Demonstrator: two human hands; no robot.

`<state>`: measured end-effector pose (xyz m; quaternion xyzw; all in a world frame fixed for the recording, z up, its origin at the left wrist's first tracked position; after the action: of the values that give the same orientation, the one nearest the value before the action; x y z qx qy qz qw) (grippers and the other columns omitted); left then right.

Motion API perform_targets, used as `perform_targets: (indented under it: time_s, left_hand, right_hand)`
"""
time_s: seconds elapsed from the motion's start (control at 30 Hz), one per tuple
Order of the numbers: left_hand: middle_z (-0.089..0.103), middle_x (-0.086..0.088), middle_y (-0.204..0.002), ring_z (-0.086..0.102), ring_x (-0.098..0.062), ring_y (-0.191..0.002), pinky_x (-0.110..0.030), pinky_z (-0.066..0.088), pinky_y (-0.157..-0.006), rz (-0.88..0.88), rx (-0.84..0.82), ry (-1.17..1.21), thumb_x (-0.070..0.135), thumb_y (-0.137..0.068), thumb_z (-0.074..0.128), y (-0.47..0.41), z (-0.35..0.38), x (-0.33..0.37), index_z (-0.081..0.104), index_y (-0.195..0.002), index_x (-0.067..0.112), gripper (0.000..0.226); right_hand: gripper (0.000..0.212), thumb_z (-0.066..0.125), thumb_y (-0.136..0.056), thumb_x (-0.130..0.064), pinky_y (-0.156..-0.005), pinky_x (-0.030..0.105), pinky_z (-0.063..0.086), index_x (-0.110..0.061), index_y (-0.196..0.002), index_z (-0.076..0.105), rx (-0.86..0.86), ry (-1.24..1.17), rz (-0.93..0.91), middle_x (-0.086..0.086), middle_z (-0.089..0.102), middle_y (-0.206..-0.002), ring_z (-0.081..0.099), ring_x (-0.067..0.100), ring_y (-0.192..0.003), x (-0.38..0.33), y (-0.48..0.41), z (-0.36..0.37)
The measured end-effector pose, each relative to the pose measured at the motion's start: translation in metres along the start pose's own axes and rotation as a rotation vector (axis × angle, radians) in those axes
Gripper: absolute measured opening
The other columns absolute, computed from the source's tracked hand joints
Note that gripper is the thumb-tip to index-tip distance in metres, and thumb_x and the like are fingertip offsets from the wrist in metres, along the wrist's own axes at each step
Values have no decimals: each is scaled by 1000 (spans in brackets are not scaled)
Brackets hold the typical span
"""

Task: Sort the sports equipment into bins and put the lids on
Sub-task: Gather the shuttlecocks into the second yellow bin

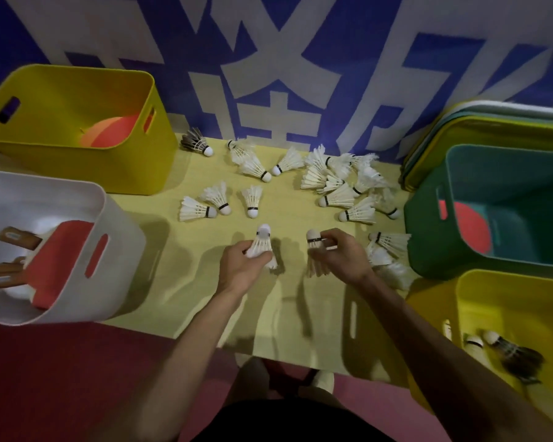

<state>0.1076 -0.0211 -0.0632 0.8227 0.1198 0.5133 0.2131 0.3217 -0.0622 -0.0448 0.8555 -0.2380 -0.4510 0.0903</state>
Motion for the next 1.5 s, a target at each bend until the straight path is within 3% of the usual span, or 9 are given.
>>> perform_targets:
  time_s: [0.17, 0.27, 0.5, 0.63, 0.8, 0.9, 1.1, 1.37, 1.5]
  left_hand:
    - [71, -2, -96, 63, -13, -83, -33, 50, -80, 110, -142, 98, 27, -83, 70, 49, 58, 62, 70, -92, 23, 10]
    - [71, -3, -103, 66, -16, -96, -39, 51, -89, 188, -239, 85, 33, -79, 73, 82, 102, 96, 68, -103, 16, 29]
    - [65, 8, -109, 62, -5, -99, -24, 51, -86, 383, -479, -27, 28, -81, 74, 153, 205, 149, 59, -113, 28, 36]
    - [65, 6, -111, 61, -9, -104, -33, 51, -93, 467, -573, -144, 34, -77, 77, 176, 250, 153, 60, -116, 26, 43]
    - [61, 4, -121, 57, -7, -111, -32, 47, -98, 542, -643, -349, 41, -84, 68, 193, 282, 148, 58, -125, 23, 46]
    - [59, 3, -126, 53, -7, -117, -28, 42, -102, 603, -592, -339, 37, -90, 60, 193, 281, 152, 60, -122, 23, 35]
    - [63, 5, -121, 57, -9, -112, -31, 46, -100, 556, -434, -184, 20, -91, 61, 168, 237, 162, 64, -109, 30, 21]
    - [64, 6, -111, 58, -8, -100, -13, 42, -77, 413, -233, -113, 7, -91, 53, 103, 154, 133, 64, -111, 19, 26]
    - [64, 1, -115, 58, -14, -107, -23, 44, -87, 353, -170, -164, 5, -89, 53, 61, 121, 106, 64, -108, 21, 26]
  right_hand:
    - [44, 70, -82, -34, -73, 34, 56, -17, -121, 58, 66, -149, -42, 1, 67, -106, 67, 19, -87, 15, 29, -81]
    - [44, 71, -74, -41, -77, 43, 57, -22, -113, 62, 145, -249, -68, 1, 68, -99, 68, 22, -85, 40, 53, -133]
    - [33, 69, -82, -31, -63, 35, 52, -17, -112, 63, 331, -385, -20, -1, 66, -87, 63, 17, -73, 112, 105, -225]
    - [48, 65, -73, -50, -75, 41, 55, -22, -111, 62, 332, -245, 99, 0, 67, -94, 66, 23, -85, 157, 133, -246]
    - [40, 63, -86, -43, -84, 35, 50, -17, -116, 62, 288, -48, 261, 9, 66, -112, 62, 27, -102, 199, 153, -257]
    - [36, 61, -87, -40, -86, 34, 48, -16, -114, 63, 332, 85, 295, 8, 67, -113, 60, 27, -108, 193, 154, -267]
    - [21, 62, -86, -27, -79, 26, 44, -15, -101, 70, 452, 37, 52, 3, 72, -101, 65, 22, -99, 129, 141, -264]
    - [20, 60, -86, -18, -83, 29, 48, -17, -104, 68, 367, -20, -140, 1, 71, -95, 66, 19, -93, 47, 100, -208]
    - [28, 59, -86, -19, -84, 34, 48, -12, -112, 62, 296, -19, -111, 1, 68, -90, 65, 25, -92, 23, 69, -163]
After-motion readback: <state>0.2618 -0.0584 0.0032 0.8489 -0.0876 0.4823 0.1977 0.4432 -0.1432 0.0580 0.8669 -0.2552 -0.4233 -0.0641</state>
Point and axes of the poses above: each hand's wrist, its own y-axis away from the middle knuckle, its own z-axis out of the palm, x = y × z, the point moved 8 cm from there along -y, towards the middle knuckle
